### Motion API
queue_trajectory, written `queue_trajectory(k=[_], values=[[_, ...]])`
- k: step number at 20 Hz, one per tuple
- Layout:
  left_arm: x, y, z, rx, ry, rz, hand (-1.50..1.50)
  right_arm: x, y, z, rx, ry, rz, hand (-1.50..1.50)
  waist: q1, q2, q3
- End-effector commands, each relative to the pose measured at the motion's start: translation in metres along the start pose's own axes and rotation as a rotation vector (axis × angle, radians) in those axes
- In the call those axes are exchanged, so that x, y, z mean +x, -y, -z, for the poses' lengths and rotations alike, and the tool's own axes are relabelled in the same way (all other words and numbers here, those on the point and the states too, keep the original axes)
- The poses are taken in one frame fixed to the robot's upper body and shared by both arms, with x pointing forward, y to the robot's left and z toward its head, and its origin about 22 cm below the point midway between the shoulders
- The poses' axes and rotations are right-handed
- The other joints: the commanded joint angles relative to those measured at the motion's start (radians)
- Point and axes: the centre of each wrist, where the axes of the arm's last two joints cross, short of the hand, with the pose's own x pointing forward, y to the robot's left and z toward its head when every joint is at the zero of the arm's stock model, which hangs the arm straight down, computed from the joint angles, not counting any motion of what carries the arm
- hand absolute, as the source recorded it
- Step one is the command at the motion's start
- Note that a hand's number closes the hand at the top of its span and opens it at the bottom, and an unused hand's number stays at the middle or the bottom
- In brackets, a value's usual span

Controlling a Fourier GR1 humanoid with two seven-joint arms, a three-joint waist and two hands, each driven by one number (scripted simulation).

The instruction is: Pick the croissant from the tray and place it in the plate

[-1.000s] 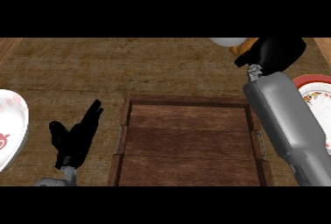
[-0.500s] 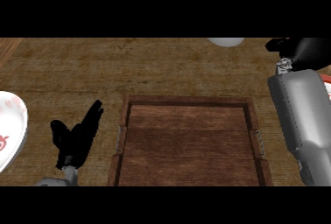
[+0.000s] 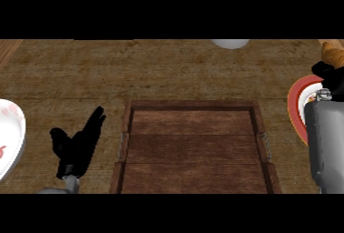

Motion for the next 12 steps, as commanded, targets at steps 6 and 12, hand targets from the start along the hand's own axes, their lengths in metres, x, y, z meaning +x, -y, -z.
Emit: queue_trajectory(k=[6, 12], values=[[-0.006, 0.001, -0.006, 0.009, -0.068, -0.01, 0.0, -0.085, -0.032, 0.037, -0.143, -0.297, 0.078, 1.5, 0.002, -0.002, -0.005], [-0.016, 0.01, -0.008, -0.017, -0.065, -0.013, 0.0, -0.118, -0.049, 0.048, -0.156, -0.321, 0.086, 1.5, 0.007, -0.003, -0.006]])
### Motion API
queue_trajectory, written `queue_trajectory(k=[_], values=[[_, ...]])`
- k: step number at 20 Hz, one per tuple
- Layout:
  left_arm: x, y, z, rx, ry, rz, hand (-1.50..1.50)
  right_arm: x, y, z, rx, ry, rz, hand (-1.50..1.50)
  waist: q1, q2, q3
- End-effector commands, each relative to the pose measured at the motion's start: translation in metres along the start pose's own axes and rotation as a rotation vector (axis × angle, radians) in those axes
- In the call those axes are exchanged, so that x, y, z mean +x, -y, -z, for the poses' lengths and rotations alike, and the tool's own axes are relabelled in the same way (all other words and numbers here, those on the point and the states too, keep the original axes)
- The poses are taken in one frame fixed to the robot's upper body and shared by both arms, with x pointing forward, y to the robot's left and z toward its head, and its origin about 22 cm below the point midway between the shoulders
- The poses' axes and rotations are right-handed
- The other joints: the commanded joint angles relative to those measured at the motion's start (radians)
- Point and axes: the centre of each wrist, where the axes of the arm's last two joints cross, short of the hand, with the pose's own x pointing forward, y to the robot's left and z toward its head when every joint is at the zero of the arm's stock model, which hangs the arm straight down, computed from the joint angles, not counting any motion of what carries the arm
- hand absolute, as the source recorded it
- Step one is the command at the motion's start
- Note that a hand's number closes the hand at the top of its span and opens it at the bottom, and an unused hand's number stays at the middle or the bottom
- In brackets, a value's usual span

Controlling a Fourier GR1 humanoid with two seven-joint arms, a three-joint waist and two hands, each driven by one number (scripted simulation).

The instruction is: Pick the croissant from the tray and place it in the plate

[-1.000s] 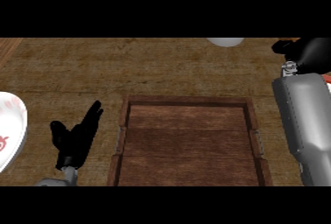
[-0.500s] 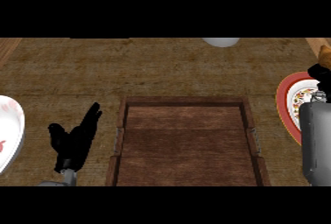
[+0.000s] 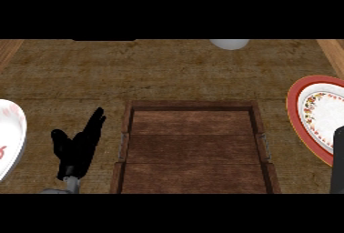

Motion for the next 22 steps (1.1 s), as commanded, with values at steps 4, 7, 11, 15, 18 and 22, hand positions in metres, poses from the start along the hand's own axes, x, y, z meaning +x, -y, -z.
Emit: queue_trajectory(k=[4, 7, 11, 15, 18, 22], values=[[-0.011, 0.0, 0.0, 0.002, -0.086, -0.015, 0.0, -0.055, -0.028, 0.011, 0.188, -0.342, -0.132, -1.5, -0.01, 0.005, -0.005], [-0.008, 0.0, -0.003, -0.01, -0.091, -0.015, 0.0, -0.061, -0.039, 0.027, 0.318, -0.37, -0.116, -1.5, -0.004, 0.002, -0.004], [-0.007, -0.001, -0.003, -0.018, -0.096, -0.008, 0.0, -0.081, -0.05, 0.028, 0.304, -0.342, 0.006, -1.5, 0.006, 0.005, -0.003], [-0.005, -0.009, 0.0, -0.024, -0.085, 0.002, 0.0, -0.078, -0.051, 0.019, 0.258, -0.299, 0.154, -1.5, 0.009, 0.006, -0.003], [-0.019, 0.005, -0.008, -0.005, -0.083, -0.006, 0.0, -0.076, -0.04, 0.031, 0.139, -0.252, 0.278, -1.5, 0.001, 0.002, -0.003], [-0.011, 0.009, 0.012, 0.011, -0.079, -0.019, 0.0, -0.074, -0.031, 0.045, 0.098, -0.31, 0.385, -1.5, -0.011, 0.003, -0.004]])
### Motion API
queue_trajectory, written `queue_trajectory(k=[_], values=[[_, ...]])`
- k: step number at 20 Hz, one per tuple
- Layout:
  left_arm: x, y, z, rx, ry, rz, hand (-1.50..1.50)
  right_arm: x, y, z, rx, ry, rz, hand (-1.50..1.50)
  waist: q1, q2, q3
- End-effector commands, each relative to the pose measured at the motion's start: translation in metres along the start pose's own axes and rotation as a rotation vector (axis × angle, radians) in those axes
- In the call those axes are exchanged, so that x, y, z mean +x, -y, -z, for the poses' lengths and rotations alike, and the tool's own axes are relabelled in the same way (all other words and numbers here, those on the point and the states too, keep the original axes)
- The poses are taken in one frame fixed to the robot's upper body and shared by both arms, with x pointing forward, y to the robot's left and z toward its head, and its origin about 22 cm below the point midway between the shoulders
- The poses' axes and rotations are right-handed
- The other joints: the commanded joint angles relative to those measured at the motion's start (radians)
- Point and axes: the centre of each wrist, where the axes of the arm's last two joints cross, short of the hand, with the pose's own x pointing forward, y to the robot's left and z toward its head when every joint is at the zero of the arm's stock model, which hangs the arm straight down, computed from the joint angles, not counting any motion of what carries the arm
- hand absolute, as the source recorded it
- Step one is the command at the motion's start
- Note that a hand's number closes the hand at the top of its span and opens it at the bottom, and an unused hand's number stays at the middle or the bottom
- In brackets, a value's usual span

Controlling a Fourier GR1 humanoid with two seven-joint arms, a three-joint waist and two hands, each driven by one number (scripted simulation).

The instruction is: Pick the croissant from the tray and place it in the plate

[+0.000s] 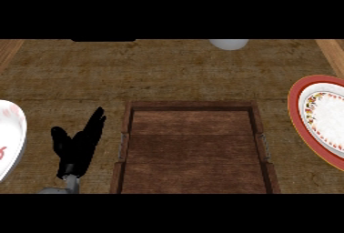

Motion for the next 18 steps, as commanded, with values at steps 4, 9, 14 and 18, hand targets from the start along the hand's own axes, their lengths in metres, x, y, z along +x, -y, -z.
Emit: queue_trajectory(k=[4, 9, 14, 18], values=[[-0.014, 0.015, -0.018, 0.006, -0.085, -0.007, 0.0, -0.016, 0.031, -0.011, -0.057, -0.061, 0.195, -1.5, -0.008, 0.0, -0.007], [-0.01, -0.001, -0.014, 0.003, -0.086, 0.002, 0.0, -0.034, 0.069, -0.047, 0.097, -0.057, 0.285, -1.5, -0.017, -0.001, -0.008], [-0.017, 0.009, -0.011, 0.023, -0.075, -0.015, 0.0, -0.047, 0.113, -0.079, 0.201, -0.027, 0.289, -1.5, -0.017, 0.0, -0.009], [-0.018, 0.006, -0.008, 0.009, -0.07, 0.0, 0.0, -0.064, 0.129, -0.105, 0.249, -0.037, 0.227, -1.5, -0.009, 0.003, -0.009]])
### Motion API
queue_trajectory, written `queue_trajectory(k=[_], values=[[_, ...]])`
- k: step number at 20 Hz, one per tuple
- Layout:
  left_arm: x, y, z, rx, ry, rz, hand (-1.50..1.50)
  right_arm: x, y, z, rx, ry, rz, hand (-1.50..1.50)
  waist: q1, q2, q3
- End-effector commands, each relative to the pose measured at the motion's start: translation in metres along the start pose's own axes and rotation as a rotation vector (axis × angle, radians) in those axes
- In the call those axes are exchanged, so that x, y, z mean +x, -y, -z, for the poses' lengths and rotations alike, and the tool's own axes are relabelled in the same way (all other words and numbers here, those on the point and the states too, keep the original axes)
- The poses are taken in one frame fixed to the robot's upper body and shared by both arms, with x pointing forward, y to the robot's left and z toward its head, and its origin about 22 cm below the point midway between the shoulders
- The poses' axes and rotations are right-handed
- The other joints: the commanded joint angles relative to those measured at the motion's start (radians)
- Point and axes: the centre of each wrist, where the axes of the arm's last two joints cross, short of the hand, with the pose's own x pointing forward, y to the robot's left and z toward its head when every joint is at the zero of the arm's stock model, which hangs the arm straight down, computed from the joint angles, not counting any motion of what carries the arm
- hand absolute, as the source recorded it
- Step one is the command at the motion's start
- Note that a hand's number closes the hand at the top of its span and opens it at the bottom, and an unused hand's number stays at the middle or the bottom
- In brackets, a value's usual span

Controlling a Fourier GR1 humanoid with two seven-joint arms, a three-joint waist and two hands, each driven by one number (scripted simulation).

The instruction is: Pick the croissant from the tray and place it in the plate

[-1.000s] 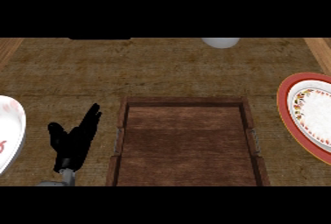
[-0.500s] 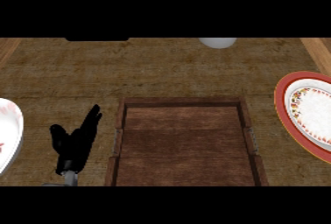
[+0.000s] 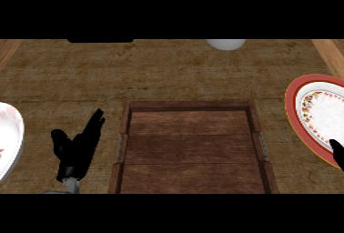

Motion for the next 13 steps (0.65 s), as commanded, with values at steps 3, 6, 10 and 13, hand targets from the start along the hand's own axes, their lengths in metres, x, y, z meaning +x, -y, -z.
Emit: queue_trajectory(k=[3, 6, 10, 13], values=[[-0.015, -0.011, 0.01, -0.015, -0.051, 0.002, 0.0, -0.01, 0.028, -0.06, 0.046, -0.023, -0.027, -1.5, 0.003, 0.01, -0.006], [-0.027, 0.005, -0.001, -0.002, -0.058, -0.007, 0.0, -0.014, 0.043, -0.081, 0.066, -0.039, -0.053, -1.5, 0.005, 0.01, -0.006], [-0.011, 0.01, -0.005, -0.013, -0.047, -0.005, 0.0, -0.015, 0.041, -0.092, 0.061, -0.033, -0.069, -1.5, 0.011, 0.011, -0.005], [-0.014, 0.003, -0.004, -0.027, -0.07, -0.002, 0.0, -0.009, 0.059, -0.096, 0.06, -0.033, -0.074, -1.5, 0.007, 0.011, -0.006]])
